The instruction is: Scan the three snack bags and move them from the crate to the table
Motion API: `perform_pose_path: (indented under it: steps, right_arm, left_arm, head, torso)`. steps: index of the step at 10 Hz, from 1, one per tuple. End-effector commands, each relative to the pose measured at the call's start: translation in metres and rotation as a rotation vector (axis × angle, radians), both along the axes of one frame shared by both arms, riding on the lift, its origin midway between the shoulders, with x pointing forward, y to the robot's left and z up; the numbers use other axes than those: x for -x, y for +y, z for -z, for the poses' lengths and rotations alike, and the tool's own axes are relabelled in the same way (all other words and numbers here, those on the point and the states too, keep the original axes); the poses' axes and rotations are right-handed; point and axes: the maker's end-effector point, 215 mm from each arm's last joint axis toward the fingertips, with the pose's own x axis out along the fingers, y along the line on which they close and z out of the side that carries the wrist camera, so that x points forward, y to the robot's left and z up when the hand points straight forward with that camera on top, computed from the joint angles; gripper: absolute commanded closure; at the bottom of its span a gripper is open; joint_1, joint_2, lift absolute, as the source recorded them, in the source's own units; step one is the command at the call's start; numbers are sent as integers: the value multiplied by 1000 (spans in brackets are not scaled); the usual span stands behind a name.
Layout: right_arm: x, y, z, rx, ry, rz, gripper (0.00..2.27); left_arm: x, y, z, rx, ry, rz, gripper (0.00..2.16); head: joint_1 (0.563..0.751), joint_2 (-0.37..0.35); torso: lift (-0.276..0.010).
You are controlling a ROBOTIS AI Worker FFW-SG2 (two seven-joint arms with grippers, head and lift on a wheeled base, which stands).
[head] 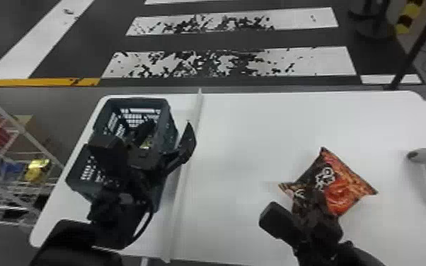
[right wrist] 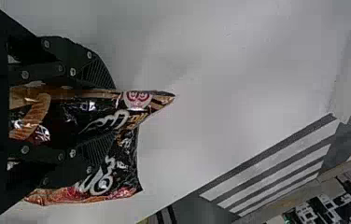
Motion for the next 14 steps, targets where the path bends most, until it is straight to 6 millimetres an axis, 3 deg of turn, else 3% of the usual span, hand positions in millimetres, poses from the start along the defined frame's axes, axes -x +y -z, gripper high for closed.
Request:
perform_pose_path:
  steps: [1,3,4,5,6,7,9,11,13,14]
  right_arm:
    - [-12,9,-26,-173,-53,15,2243]
    - [-33,18,-79,-522,-112,55,2243]
    - [-44,19,-122,-712,-201,73,2243]
    - [-55,9,-161,-887,-282,115,2243]
    - [-63,-5,-187,-1049,-327,173,2243]
    - [-70,-23,-199,-1272,-323,243,2243]
    - [-78,-73,-168,-1557,-294,424,2246]
    - [-73,-116,-107,-1674,-241,627,2246]
    - [-55,-131,-66,-1662,-214,726,2246]
    - [-47,-145,-58,-1659,-252,762,2246]
  left_arm:
    - [0,-3,2,2,4,4,26]
    - [-1,-11,6,0,8,16,26]
    - [-2,-16,8,-1,12,25,26]
    - [-3,-18,11,-4,15,25,26]
    - [-4,-21,12,-5,16,30,26]
    - [-3,-22,15,-6,21,32,26]
    - [-4,-23,17,-6,21,33,26]
    - [-7,-23,16,-8,16,32,26]
    - [-11,-31,17,-9,15,41,26]
    - [-12,-35,19,-14,17,48,26]
  head:
    - [695,131]
    - [695,141]
    - [695,144]
    - [695,139]
    - [695,134]
    - [695,116]
    - [695,71]
    - [695,4]
    - [695,-41]
    - [695,-61]
  torso:
    - [-62]
    - [-62]
    - [-62]
    - [-62]
    - [-62]
    - [-62]
    - [-62]
    - [-62]
    - [-62]
    - [-62]
